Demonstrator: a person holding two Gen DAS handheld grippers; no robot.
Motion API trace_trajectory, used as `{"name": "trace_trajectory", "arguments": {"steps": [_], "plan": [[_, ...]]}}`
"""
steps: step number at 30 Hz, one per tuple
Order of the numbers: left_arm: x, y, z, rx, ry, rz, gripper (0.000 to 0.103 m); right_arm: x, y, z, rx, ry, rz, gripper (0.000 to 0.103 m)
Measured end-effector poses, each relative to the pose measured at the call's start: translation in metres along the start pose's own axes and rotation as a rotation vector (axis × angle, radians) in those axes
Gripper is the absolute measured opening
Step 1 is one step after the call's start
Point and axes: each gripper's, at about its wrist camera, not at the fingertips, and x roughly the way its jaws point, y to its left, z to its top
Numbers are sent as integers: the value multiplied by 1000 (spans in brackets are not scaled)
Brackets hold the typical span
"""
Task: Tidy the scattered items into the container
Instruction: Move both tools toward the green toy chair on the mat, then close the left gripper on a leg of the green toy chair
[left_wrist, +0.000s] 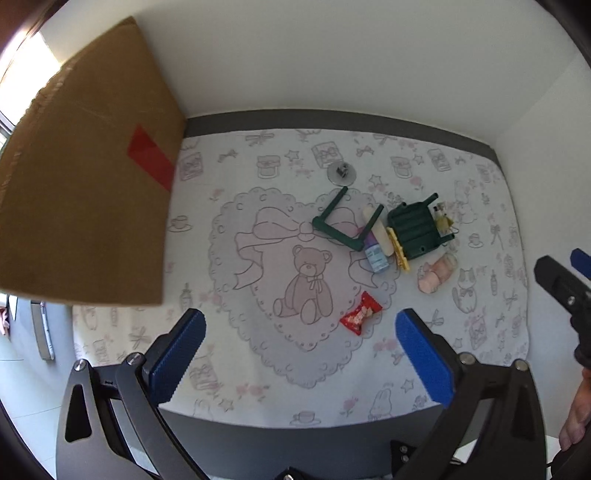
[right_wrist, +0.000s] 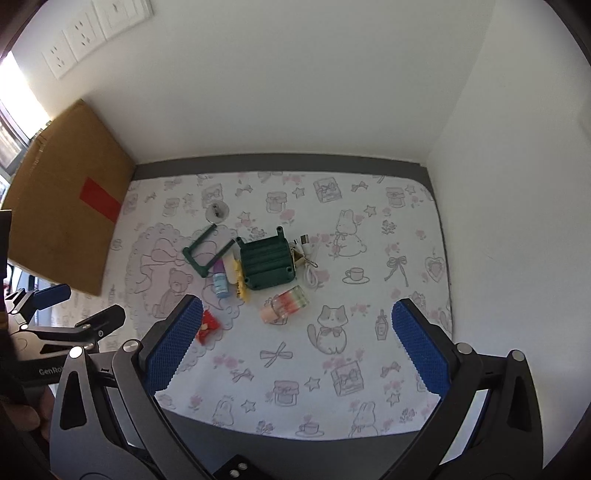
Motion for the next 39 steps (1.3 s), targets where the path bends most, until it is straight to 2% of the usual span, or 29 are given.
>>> {"name": "trace_trajectory", "arguments": {"steps": [5, 12, 17, 21, 27, 32, 37, 39], "plan": [[20, 0, 11, 2, -2, -13, 103, 27, -2, 3, -28, 43, 3, 103], [43, -1, 23, 27, 38, -9, 103, 53, -5, 8, -62, 88, 7, 103], [59, -2, 32, 52, 66, -15, 103, 67, -5, 14, -85, 111, 13, 99], [71, -4, 38, 64, 89, -13, 93, 77, -4, 18, -99, 125, 20, 96], [85, -8, 47, 63, 109, -18, 86, 92, -5, 20, -103, 154, 41, 85], [96, -11, 53, 64, 129, -30, 79, 106, -7, 18, -237, 207, 102, 65], [107, -14, 56, 89, 151, -60, 78, 117, -5, 18, -278, 236, 140, 62], [112, -16, 58, 91, 164, -63, 73, 120, -3, 19, -286, 240, 148, 59]]}}
